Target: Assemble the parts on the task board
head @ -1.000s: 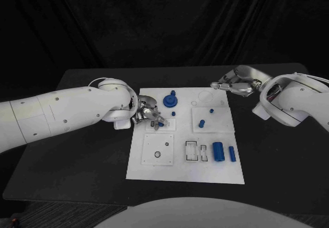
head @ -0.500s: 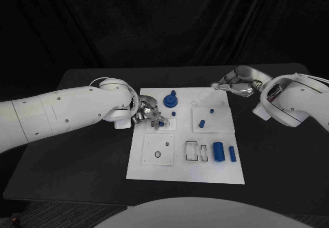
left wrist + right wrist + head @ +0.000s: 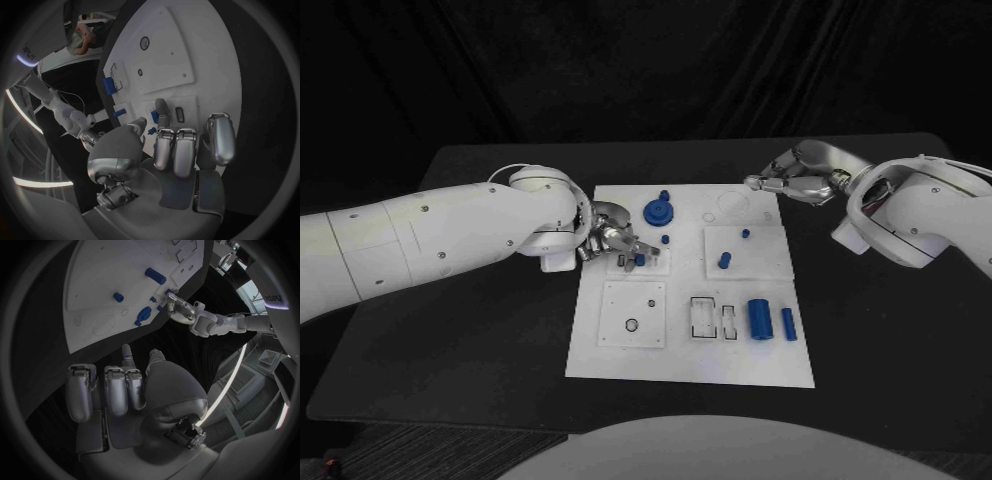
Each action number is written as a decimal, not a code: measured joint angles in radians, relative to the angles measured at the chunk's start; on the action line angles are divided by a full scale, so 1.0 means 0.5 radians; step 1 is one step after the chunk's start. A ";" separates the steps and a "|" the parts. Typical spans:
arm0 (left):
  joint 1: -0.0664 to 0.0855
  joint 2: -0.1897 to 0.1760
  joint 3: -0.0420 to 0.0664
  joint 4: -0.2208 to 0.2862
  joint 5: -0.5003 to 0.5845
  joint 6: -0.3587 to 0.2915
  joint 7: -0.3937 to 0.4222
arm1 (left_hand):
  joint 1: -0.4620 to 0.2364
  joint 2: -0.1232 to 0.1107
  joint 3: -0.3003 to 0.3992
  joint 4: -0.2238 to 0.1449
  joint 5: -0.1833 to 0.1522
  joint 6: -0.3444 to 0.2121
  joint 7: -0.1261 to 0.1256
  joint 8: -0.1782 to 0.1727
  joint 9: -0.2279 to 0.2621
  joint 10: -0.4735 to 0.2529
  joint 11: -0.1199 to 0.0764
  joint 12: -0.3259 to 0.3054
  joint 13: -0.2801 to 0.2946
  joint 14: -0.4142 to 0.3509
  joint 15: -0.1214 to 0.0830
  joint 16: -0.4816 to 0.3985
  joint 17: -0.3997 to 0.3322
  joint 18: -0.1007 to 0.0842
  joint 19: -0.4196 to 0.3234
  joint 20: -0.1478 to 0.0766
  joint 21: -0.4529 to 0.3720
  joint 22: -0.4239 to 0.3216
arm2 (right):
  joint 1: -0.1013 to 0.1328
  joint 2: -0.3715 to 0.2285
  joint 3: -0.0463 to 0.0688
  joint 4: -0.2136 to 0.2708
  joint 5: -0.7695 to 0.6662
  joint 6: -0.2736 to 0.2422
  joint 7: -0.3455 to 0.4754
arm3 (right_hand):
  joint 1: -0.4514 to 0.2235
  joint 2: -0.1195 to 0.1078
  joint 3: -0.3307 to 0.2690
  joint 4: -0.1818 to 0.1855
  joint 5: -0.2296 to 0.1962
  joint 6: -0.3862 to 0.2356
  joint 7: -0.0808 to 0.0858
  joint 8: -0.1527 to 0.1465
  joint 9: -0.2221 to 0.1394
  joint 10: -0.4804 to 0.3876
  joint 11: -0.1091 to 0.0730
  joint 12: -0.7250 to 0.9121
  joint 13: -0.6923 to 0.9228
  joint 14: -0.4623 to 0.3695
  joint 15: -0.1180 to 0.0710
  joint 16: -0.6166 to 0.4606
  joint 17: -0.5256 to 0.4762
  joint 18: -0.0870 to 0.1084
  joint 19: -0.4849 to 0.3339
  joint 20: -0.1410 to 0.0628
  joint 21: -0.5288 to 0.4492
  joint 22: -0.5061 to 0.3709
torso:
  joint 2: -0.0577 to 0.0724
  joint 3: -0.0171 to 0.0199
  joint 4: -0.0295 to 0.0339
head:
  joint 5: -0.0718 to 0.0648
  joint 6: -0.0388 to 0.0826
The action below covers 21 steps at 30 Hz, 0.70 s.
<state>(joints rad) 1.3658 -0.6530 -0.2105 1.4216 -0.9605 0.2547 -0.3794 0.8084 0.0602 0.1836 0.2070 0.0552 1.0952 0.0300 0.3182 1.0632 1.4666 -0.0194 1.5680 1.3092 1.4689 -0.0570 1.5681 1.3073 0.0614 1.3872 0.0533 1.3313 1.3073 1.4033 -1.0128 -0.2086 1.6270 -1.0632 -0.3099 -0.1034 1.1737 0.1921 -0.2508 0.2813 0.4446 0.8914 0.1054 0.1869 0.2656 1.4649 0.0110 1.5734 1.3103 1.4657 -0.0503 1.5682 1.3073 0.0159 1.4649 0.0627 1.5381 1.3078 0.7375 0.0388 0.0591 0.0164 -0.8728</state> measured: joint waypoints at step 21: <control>0.170 -0.223 -0.004 0.174 -0.024 -0.153 0.006 | 0.051 -0.026 -0.171 0.061 0.000 -0.011 -0.025 0.189 0.250 -0.003 -0.039 0.000 0.000 -0.008 -0.036 0.000 0.000 0.000 0.066 -0.042 0.040 0.000 | -0.003 -0.027 0.000 0.006 0.000 0.004 -0.001 | 0.000 0.000 -0.006 0.006 0.000 0.000 0.000 0.000 0.002 0.000 0.000 0.000 -0.001 0.000 0.000 0.000 0.000 0.000 0.000 0.000 0.000 0.000 | 0.000 -0.0021 0.002 | -0.014 0.000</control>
<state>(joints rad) 1.4509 -0.7645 -0.2123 1.5087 -0.9724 0.1783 -0.3766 0.8338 0.0471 0.0980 0.2374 0.0552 1.0898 0.0176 0.4125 1.1880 1.4651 -0.0390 1.5680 1.3091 1.4651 -0.0751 1.5681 1.3073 0.0615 1.4203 0.0325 1.3513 1.3073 1.4018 -1.0264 -0.2086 1.6300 -1.0632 -0.3077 -0.1039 1.1736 0.1921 -0.2538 0.2843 0.4445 0.8914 0.1054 0.1869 0.2664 1.4649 0.0110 1.5734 1.3099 1.4657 -0.0503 1.5682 1.3073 0.0159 1.4649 0.0627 1.5381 1.3076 0.7375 0.0378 0.0600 0.0096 -0.8728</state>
